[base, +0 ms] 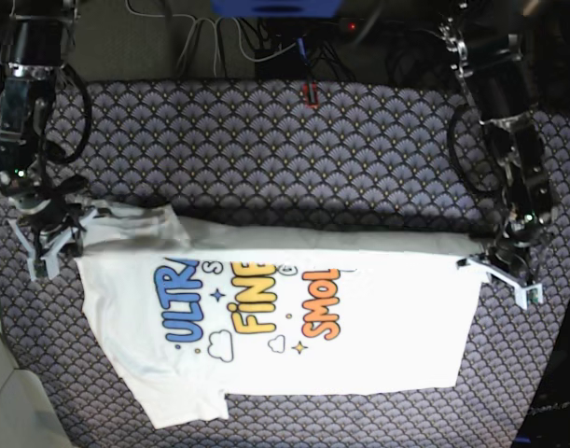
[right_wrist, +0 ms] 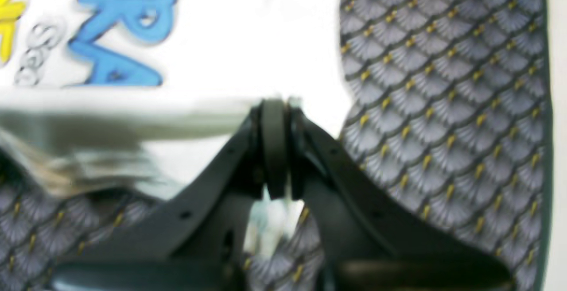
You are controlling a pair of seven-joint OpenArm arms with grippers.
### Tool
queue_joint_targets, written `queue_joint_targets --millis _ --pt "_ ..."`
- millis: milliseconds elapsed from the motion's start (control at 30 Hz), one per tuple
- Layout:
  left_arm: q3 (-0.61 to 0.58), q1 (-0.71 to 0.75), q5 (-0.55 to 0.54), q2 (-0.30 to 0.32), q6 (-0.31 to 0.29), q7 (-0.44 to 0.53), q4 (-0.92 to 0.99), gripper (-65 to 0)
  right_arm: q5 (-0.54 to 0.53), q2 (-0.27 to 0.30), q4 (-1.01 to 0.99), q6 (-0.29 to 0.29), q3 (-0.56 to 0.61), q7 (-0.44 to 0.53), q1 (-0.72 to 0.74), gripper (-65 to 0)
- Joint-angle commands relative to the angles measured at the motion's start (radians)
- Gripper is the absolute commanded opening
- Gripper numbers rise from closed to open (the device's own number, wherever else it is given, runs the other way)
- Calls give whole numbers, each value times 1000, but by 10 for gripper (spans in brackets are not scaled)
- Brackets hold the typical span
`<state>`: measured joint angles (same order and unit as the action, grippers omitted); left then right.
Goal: Fold the T-shirt properly
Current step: 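Lift the shoulder edge and fold it over toward the hem, then lower the folded edge onto the shirt and release both grippers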
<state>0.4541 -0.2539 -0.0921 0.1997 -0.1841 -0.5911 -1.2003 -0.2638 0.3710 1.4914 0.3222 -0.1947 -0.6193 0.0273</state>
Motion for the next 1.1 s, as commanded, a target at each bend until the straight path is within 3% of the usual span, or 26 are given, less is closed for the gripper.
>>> queue_joint_targets --millis 0,133,367,600,1067 --pt "1 -48 7 17 5 24 9 -645 2 32 -10 -4 13 22 41 -650" --pt "-1 -132 33 17 4 24 93 -645 11 59 -116 -4 90 26 138 -650" --pt "-19 -200 71 8 4 29 119 -645 122 59 -240 -4 212 34 274 -650" --pt "-136 -215 71 17 11 122 191 -645 123 59 -397 -4 275 89 395 -650" --pt "-133 -273 71 50 11 178 273 -645 125 59 -619 -4 535 183 586 -650"
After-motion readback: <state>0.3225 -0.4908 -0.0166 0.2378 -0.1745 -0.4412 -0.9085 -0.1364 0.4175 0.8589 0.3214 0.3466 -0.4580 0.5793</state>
